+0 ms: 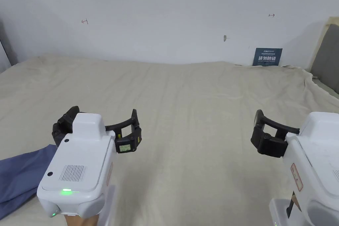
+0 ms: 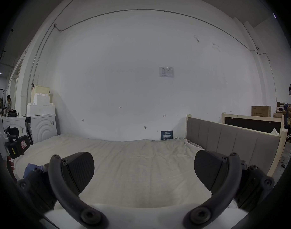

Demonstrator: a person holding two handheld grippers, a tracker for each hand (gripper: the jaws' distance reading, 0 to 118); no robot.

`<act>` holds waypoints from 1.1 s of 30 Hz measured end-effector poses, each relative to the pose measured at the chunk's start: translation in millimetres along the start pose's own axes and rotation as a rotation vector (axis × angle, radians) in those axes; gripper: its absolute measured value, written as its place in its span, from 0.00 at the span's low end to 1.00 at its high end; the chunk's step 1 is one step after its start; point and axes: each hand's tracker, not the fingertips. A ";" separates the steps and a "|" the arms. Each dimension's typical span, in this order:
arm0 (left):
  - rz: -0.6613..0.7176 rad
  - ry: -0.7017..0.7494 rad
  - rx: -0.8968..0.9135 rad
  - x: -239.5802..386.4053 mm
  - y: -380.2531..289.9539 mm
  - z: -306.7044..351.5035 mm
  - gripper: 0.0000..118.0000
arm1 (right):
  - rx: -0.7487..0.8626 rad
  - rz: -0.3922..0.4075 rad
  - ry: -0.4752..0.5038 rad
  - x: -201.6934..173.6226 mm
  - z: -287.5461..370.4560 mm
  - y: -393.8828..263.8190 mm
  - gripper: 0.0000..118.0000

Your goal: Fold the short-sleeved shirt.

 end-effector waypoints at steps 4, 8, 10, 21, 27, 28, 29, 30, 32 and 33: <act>-0.001 0.001 0.000 0.2 -0.2 -0.3 1.00 | -0.001 -0.002 0.000 -1.1 0.4 1.2 1.00; 0.001 -0.003 -0.002 0.6 -0.4 -0.3 1.00 | 0.001 -0.002 0.002 -2.7 1.7 2.8 1.00; -0.002 -0.002 -0.003 1.1 -0.5 -0.1 1.00 | 0.001 -0.001 0.004 -2.9 2.1 3.0 1.00; 0.009 -0.012 -0.010 0.9 0.9 -0.1 1.00 | -0.002 0.004 0.004 -1.6 3.2 2.1 1.00; -0.004 -0.012 -0.010 3.0 1.4 0.3 1.00 | -0.007 -0.001 0.004 1.0 2.7 0.7 1.00; -0.005 -0.013 -0.010 3.4 1.8 0.5 1.00 | -0.010 -0.001 0.004 1.2 2.7 0.6 1.00; -0.006 -0.013 -0.009 3.7 1.9 0.8 1.00 | -0.011 -0.002 0.007 1.4 2.6 0.4 1.00; -0.007 -0.013 -0.008 4.0 2.1 1.1 1.00 | -0.012 -0.003 0.007 1.6 2.5 0.1 1.00; -0.010 -0.012 -0.005 4.4 2.4 1.5 1.00 | -0.015 -0.002 0.008 -2.2 4.9 2.3 1.00; -0.011 -0.010 -0.004 4.5 2.1 1.6 1.00 | -0.015 -0.001 0.009 -2.9 5.3 2.3 1.00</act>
